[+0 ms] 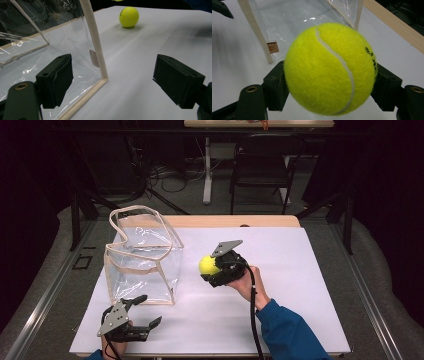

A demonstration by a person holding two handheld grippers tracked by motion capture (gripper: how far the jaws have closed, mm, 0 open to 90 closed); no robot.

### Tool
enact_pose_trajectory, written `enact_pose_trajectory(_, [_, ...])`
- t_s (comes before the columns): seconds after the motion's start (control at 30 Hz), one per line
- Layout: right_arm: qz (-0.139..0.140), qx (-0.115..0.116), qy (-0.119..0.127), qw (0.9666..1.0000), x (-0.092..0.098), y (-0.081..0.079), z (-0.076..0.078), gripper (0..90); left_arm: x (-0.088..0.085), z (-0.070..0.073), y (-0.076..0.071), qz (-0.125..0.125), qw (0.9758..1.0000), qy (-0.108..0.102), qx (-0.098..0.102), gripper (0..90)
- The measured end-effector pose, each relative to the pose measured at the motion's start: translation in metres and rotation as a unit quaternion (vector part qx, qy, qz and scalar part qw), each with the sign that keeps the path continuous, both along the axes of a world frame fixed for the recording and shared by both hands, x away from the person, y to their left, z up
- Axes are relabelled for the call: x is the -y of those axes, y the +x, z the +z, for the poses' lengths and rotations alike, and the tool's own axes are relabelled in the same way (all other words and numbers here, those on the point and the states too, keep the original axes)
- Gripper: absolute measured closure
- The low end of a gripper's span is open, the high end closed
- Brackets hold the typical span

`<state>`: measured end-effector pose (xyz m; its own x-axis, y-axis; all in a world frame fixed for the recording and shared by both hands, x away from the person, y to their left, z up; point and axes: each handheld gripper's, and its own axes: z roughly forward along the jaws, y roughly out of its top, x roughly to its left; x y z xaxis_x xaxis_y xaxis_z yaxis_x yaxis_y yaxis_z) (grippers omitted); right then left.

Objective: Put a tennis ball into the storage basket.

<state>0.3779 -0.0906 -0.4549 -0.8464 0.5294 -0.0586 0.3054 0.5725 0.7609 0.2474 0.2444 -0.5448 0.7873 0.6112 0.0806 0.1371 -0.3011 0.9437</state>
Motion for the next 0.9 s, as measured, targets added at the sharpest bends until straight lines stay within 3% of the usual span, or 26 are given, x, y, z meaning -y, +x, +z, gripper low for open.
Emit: enact_pose_trajectory(0.9, [0.002,0.017,-0.010,0.9998,-0.007,0.014,0.023,26.3,-0.001,0.000,0.000,0.000,1.0000,0.000,0.000,16.1])
